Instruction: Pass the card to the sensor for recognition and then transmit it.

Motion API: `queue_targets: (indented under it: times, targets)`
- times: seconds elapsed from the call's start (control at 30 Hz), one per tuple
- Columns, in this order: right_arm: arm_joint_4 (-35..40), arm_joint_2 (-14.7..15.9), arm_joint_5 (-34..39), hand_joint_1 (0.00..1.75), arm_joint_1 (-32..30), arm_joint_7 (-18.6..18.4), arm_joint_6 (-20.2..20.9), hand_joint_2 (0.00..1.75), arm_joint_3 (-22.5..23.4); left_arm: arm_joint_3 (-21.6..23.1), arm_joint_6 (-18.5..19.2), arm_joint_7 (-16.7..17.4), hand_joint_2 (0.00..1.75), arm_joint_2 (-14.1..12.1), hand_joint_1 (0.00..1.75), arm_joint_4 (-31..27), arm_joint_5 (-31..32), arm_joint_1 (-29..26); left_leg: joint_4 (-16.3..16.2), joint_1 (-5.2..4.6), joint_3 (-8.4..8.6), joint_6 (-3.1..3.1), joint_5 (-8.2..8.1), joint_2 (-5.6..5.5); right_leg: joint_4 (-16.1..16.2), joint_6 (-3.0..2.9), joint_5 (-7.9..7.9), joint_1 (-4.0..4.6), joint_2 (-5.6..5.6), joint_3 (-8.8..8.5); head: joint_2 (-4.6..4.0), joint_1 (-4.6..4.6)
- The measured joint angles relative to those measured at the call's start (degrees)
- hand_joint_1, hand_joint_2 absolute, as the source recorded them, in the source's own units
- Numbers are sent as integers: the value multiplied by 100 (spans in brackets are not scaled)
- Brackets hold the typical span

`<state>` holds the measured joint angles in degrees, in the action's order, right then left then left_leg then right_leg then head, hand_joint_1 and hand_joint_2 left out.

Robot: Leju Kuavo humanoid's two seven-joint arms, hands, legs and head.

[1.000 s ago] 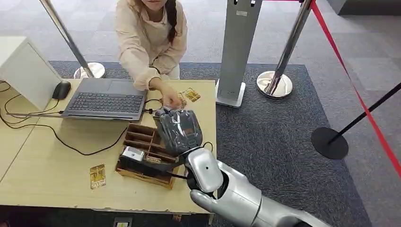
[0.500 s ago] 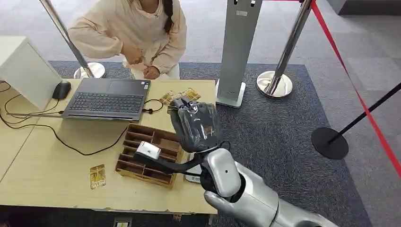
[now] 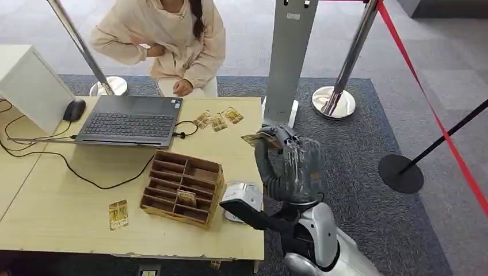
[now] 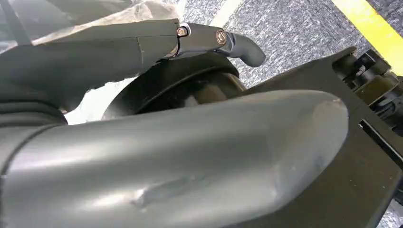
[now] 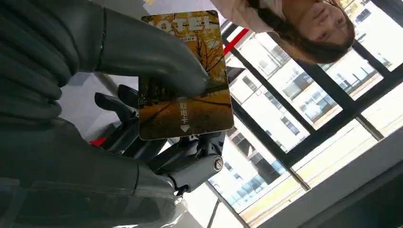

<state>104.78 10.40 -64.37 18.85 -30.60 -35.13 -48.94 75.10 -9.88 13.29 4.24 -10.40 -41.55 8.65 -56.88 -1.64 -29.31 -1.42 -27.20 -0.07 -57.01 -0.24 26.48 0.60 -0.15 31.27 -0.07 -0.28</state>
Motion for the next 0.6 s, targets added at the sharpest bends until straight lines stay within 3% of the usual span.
queue_targets:
  times: [0.17,0.4,0.53,0.6]
  targets:
    - [171,96,9,175,-196,90,-22,175,107,-37,-9,-7,0,0,0,0,-26,-3,0,1,1,0,0,0,0,0,0,1,0,1,0,-2]
    - [247,107,665,175,-783,678,-446,175,304,-131,-42,-52,0,0,0,0,-107,-24,1,2,1,0,-4,1,0,-4,6,1,2,0,0,-2]
    - [225,-48,2126,175,-1236,1632,-459,175,604,-142,-42,-70,0,0,0,0,-157,-30,1,2,-4,0,-4,-9,-1,0,10,1,-7,-1,0,-2]
    - [179,-136,2424,175,-1411,2047,-459,175,783,-155,-42,-70,0,0,0,0,-170,-29,2,2,-2,1,-6,-7,-1,0,10,1,-5,-1,2,-2]
